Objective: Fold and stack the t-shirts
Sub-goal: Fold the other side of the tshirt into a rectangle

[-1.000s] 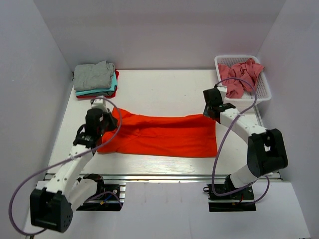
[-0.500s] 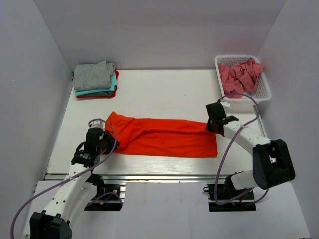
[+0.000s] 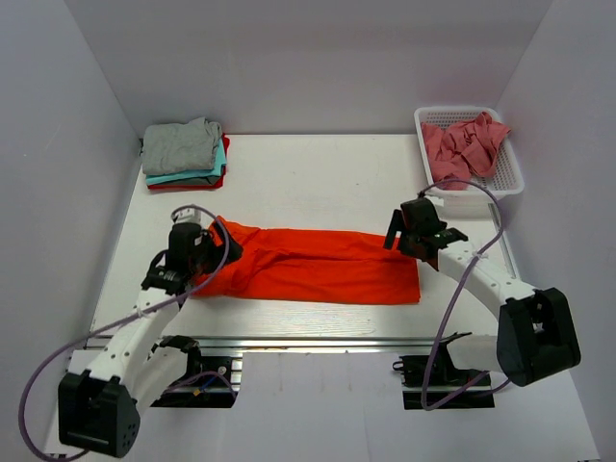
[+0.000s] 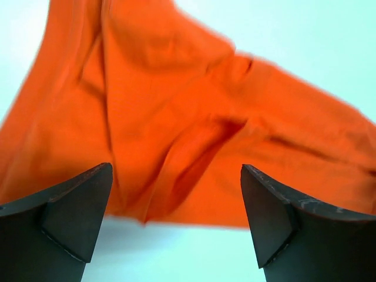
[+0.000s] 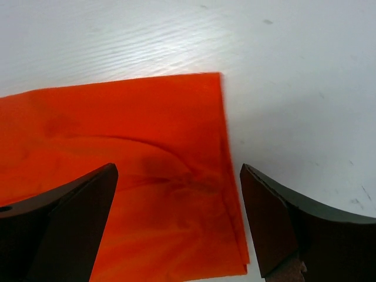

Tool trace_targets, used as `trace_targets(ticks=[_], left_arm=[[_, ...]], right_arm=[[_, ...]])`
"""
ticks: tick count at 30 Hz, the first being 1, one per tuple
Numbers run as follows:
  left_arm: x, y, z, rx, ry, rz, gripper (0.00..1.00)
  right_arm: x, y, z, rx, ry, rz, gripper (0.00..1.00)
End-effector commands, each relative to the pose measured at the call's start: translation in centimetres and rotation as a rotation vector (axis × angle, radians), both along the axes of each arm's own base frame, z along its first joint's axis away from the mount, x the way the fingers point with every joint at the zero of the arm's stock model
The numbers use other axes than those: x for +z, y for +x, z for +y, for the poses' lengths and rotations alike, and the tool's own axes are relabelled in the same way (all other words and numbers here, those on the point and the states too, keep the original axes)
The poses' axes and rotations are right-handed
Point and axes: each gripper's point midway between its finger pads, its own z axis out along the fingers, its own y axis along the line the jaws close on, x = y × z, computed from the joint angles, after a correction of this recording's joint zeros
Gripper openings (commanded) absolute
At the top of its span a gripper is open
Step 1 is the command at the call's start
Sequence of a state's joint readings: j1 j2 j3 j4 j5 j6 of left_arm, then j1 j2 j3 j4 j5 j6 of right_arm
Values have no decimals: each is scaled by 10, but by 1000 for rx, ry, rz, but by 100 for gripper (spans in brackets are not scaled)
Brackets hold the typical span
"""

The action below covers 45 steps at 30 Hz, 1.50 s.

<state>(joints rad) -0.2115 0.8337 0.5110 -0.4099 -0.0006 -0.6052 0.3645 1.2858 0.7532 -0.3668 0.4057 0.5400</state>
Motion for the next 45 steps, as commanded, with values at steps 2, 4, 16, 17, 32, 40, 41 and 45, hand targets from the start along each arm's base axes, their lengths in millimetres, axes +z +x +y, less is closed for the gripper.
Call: trace_targets(ticks=[2,4,16,17,32,40,41,45], left_arm=[[39,61,0,7,60,-164,100],[45,79,-5,-31,59,-175,100],[-42,130,-21,-113,58,64,100],[-46,130,-21,-113,59,75,100],[-74,108,-16,-100,10,139,100],[-76,105,-19,-114,-3,146,100],[-76,105,-19,-114,-3,146,100],[-72,105,-19,-114,-4,136,100]], right_arm=[[50,31,84,397,152,-169,90],[64,26,140,617,253,-195,90],[94,-18,328,1431,463,-407,89],[75,-20,335,1455,468,-363,84],[46,-17,411,1554,518,-436,70],[41,-19,412,1559,501,-472,59],[40,-17,411,1561,483,-483,59],[41,-9,413,1557,442,-506,64]])
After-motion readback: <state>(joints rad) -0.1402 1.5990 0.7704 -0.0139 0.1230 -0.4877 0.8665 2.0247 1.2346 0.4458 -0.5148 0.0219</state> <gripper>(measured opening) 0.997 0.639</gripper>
